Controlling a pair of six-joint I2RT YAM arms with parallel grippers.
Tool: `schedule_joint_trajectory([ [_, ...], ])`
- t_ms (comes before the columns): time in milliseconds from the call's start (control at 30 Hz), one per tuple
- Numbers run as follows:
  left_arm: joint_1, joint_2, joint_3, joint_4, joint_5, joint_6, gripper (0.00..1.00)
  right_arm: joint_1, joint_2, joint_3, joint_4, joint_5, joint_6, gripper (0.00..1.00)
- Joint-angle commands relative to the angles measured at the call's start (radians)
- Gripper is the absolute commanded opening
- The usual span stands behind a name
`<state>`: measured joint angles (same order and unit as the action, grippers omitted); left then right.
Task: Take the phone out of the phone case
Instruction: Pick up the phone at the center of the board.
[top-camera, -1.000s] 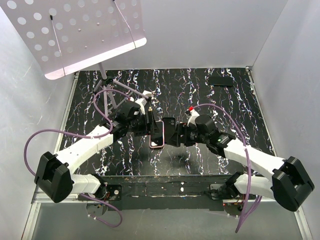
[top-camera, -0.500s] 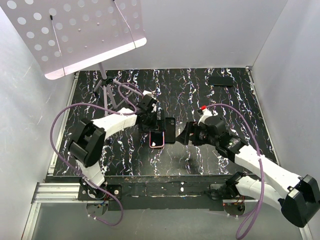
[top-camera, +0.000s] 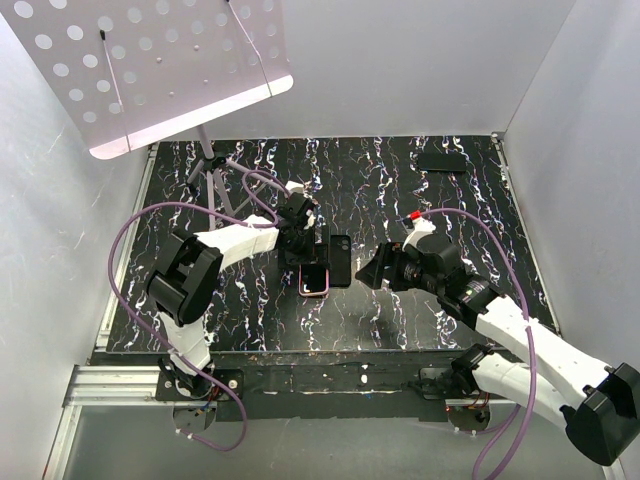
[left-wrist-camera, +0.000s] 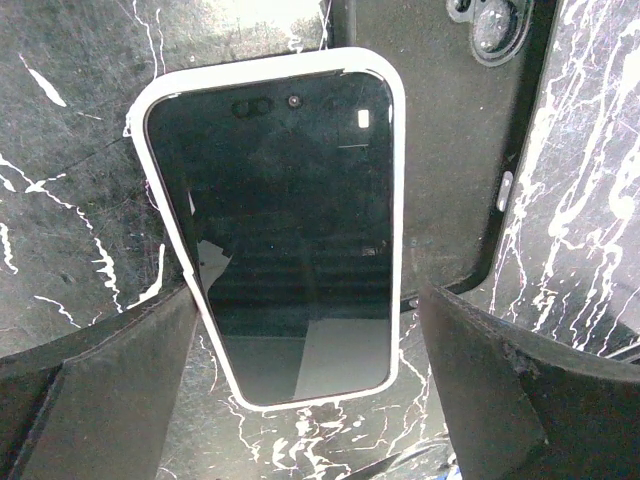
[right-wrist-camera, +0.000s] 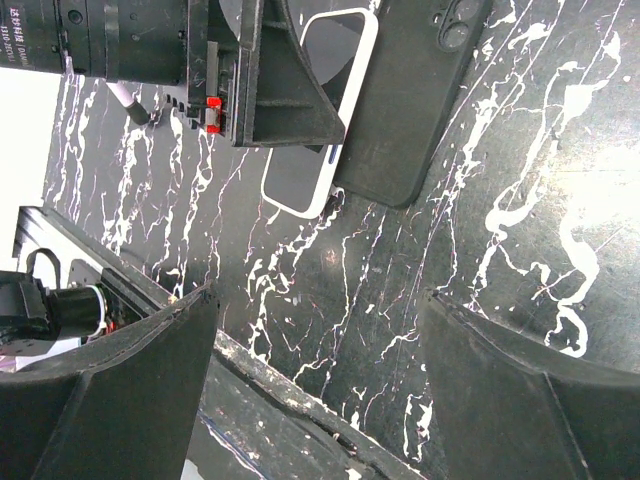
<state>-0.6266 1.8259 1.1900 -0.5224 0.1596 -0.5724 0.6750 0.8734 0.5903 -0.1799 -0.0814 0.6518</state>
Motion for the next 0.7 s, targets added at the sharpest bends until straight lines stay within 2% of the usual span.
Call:
schedule_joint_trajectory([
  [0,0.002,0.033,0.003,0.019,-0.035,0.026,0.89,-0.006,0.002,-0.004,0.026,0.005,0.003,0.86],
  [233,-0.013,0.064,0.010,-0.002,-0.129,0.045,0.83,-0.006,0.019,-0.007,0.036,0.002,0.009,0.86],
  [333,-0.021,0.082,0.011,-0.005,-0.144,0.036,0.83,-0.006,0.032,-0.009,0.042,-0.003,0.014,0.86],
  [533,-0.047,0.116,0.025,-0.036,-0.261,0.000,0.84,-0.008,0.044,-0.014,0.046,-0.006,0.019,0.86],
  [667,-0.056,0.131,0.013,-0.018,-0.241,-0.032,0.79,-0.009,0.045,-0.012,0.046,-0.006,0.017,0.86],
])
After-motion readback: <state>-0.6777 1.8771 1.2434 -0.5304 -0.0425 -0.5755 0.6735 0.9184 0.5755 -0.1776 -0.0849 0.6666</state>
